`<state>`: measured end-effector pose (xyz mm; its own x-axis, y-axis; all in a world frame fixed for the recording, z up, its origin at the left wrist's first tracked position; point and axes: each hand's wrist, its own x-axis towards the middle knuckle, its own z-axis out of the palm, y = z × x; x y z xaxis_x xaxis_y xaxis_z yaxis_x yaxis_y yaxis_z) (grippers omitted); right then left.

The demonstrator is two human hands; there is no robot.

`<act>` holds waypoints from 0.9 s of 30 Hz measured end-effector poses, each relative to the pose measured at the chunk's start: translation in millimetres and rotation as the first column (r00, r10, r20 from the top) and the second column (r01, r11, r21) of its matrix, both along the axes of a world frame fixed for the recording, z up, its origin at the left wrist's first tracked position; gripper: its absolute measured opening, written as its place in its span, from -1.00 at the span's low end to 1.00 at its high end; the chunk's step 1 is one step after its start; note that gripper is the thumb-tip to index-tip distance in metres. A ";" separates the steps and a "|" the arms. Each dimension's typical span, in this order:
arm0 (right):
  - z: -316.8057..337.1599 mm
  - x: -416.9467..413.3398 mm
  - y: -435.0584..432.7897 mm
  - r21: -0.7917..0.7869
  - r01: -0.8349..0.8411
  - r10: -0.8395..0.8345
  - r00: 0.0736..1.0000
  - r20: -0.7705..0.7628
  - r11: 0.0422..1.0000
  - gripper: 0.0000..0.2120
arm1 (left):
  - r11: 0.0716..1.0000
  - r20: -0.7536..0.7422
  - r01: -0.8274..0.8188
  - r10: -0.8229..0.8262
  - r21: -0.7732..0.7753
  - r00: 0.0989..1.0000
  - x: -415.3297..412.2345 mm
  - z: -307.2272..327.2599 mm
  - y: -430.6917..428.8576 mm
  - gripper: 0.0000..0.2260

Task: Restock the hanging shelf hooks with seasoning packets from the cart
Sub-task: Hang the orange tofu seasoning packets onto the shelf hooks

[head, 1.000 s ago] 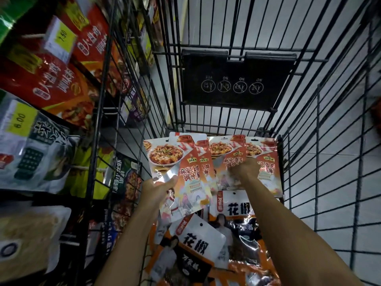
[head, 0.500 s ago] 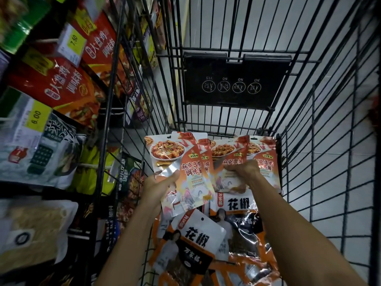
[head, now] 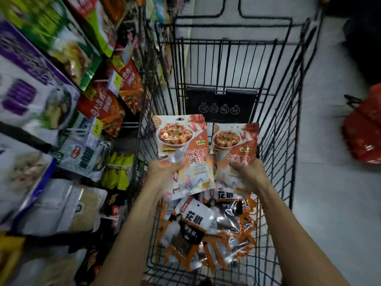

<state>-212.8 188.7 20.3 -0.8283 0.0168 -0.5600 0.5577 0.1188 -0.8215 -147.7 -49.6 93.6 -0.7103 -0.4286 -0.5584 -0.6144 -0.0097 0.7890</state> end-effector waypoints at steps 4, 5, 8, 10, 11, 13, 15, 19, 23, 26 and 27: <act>67.7 28.1 5.4 -0.084 -0.095 0.087 0.992 -0.096 0.992 -0.67 | 0.997 -0.125 -0.043 0.034 -0.062 0.992 35.4 62.0 -6.3 -0.40; 84.2 35.7 7.2 -0.086 -0.132 0.121 0.985 -0.122 0.988 -0.62 | 0.996 -0.158 -0.070 0.061 -0.057 0.986 48.7 76.7 -8.0 -0.34; 130.1 59.1 12.9 -0.106 -0.254 0.233 0.956 -0.181 0.961 -0.51 | 0.987 -0.240 -0.139 0.117 -0.078 0.964 99.4 121.7 -8.0 -0.29; 156.5 74.4 17.3 -0.126 -0.336 0.301 0.924 -0.237 0.933 -0.54 | 0.978 -0.334 -0.190 0.151 -0.085 0.930 139.4 147.6 -5.3 -0.55; 171.5 83.3 18.3 -0.127 -0.385 0.343 0.901 -0.265 0.914 -0.56 | 0.969 -0.367 -0.220 0.166 -0.109 0.915 161.3 160.7 -3.4 -0.67; 202.7 102.1 17.3 -0.137 -0.492 0.433 0.844 -0.316 0.860 -0.56 | 0.947 -0.437 -0.281 0.190 -0.153 0.879 205.7 189.1 4.3 -0.83; 231.3 122.5 11.9 -0.148 -0.573 0.491 0.788 -0.371 0.806 -0.55 | 0.926 -0.509 -0.340 0.216 -0.163 0.833 249.8 220.2 10.9 -0.85; 287.4 165.7 -15.1 -0.223 -0.717 0.585 0.678 -0.444 0.661 -0.62 | 0.842 -0.568 -0.505 0.325 -0.190 0.756 338.4 274.0 12.2 -0.75; 338.4 219.2 -57.0 -0.316 -0.811 0.625 0.583 -0.520 0.493 -0.60 | 0.731 -0.624 -0.637 0.384 -0.245 0.680 433.8 326.7 15.2 -0.70; 369.4 269.5 -90.9 -0.335 -0.882 0.648 0.471 -0.598 0.331 -0.66 | 0.630 -0.682 -0.727 0.406 -0.273 0.609 504.5 364.6 26.9 -0.82; 378.5 288.5 -101.6 -0.340 -0.896 0.651 0.441 -0.617 0.285 -0.68 | 0.586 -0.698 -0.757 0.413 -0.287 0.585 528.7 375.6 31.6 -0.83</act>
<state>75.7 87.1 398.8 -0.3547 -0.9287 0.1085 0.1768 -0.1806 -0.9675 381.0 -18.0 469.2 -0.2529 -0.9338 0.2529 -0.1224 0.2902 0.9491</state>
